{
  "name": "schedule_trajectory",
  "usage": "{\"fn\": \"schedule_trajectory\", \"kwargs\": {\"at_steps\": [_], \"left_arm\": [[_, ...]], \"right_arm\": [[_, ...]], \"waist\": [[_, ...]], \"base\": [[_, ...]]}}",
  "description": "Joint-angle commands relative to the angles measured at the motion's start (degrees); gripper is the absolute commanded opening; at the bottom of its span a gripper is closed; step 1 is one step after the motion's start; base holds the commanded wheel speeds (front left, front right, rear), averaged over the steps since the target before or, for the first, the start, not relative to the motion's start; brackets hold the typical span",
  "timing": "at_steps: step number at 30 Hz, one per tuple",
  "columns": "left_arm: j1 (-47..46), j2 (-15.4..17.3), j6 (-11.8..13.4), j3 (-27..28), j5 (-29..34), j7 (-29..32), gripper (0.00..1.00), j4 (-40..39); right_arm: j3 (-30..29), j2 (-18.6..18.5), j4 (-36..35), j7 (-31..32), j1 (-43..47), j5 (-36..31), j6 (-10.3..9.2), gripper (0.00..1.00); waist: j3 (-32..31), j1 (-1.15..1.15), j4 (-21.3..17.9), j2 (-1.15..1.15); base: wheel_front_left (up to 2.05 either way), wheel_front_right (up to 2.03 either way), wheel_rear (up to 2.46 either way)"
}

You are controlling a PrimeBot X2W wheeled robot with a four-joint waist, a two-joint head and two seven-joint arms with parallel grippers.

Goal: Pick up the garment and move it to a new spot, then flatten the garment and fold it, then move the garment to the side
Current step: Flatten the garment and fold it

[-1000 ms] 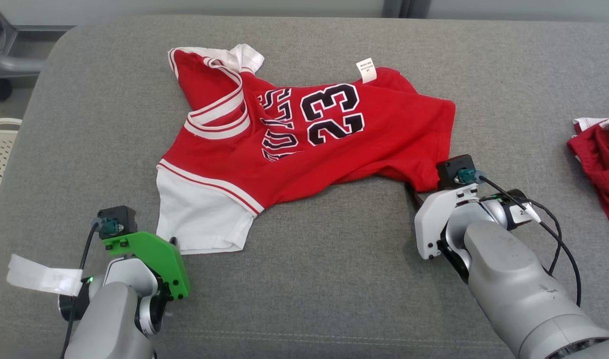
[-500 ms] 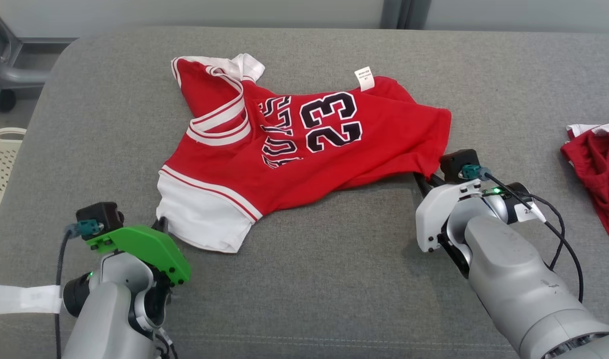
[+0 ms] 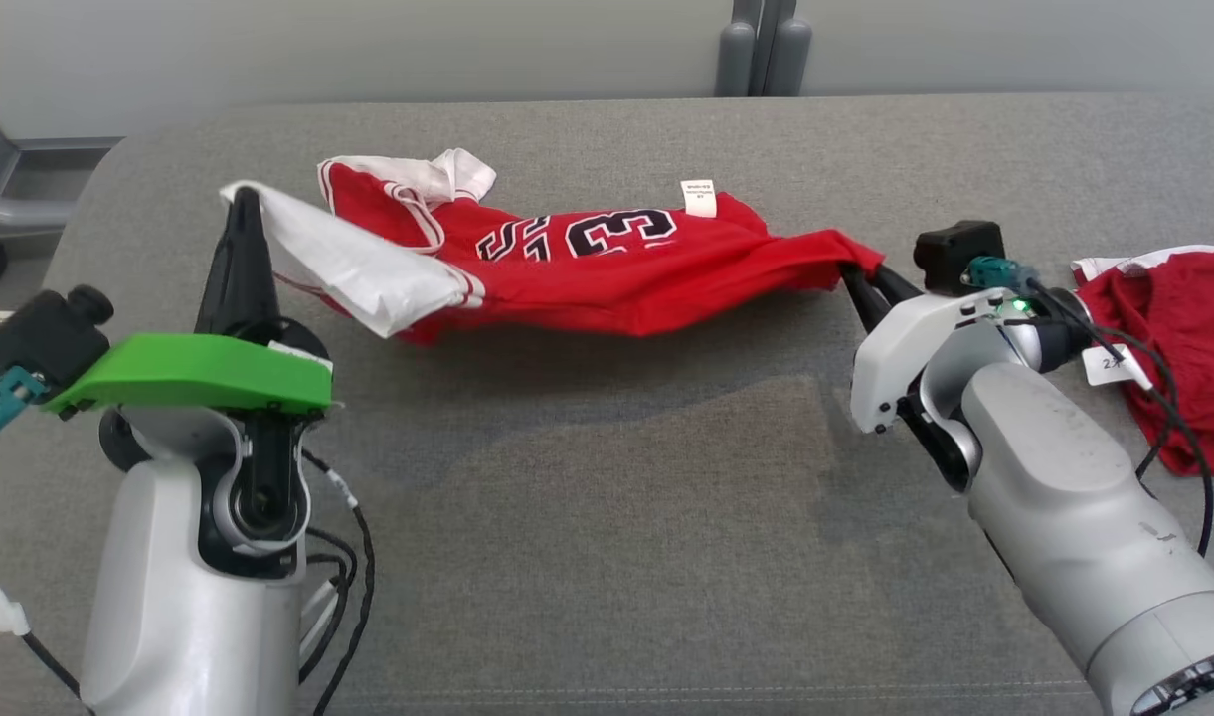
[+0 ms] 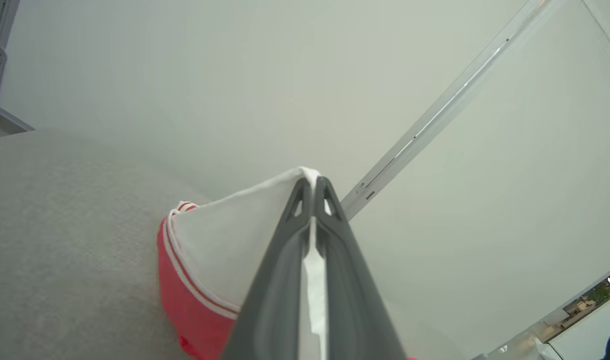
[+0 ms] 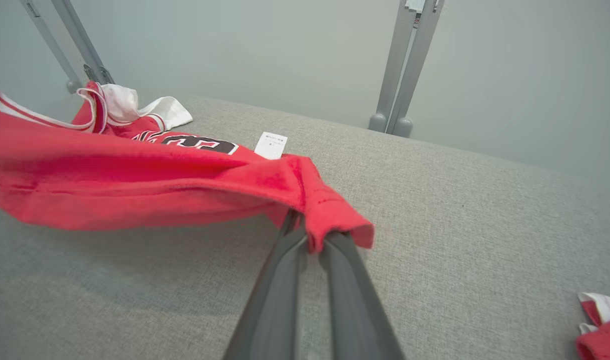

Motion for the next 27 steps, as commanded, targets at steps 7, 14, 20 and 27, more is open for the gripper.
{"fn": "schedule_trajectory", "kwargs": {"at_steps": [7,14,20,27], "left_arm": [[-8.64,-0.10,2.71,-3.78,-3.57,-4.27,0.00,-0.91],[-21.75,-0.05,4.20,-5.43,-4.82,-6.62,0.00,5.54],[-36.70,1.24,3.43,-4.40,-5.54,-6.30,0.00,12.60],[-52.39,5.96,1.82,-6.50,-2.40,-2.24,0.00,17.33]], "right_arm": [[0.28,-4.76,-9.90,3.13,-0.29,3.72,-0.09,0.00],[0.25,-6.01,-19.01,9.95,-3.75,7.24,-0.09,0.00],[-2.29,-3.35,-18.23,13.43,-13.39,11.45,-0.09,0.00],[-4.28,-2.28,-12.82,11.60,-25.88,8.50,-0.09,0.00]], "waist": [[0.24,0.00,-2.30,0.00],[5.97,0.00,-6.14,0.00],[15.63,0.00,-8.68,0.00],[23.73,0.00,-9.63,0.00]], "base": [[0.00,0.00,0.00],[0.00,0.00,0.00],[0.00,0.00,0.00],[0.00,0.00,0.00]]}}
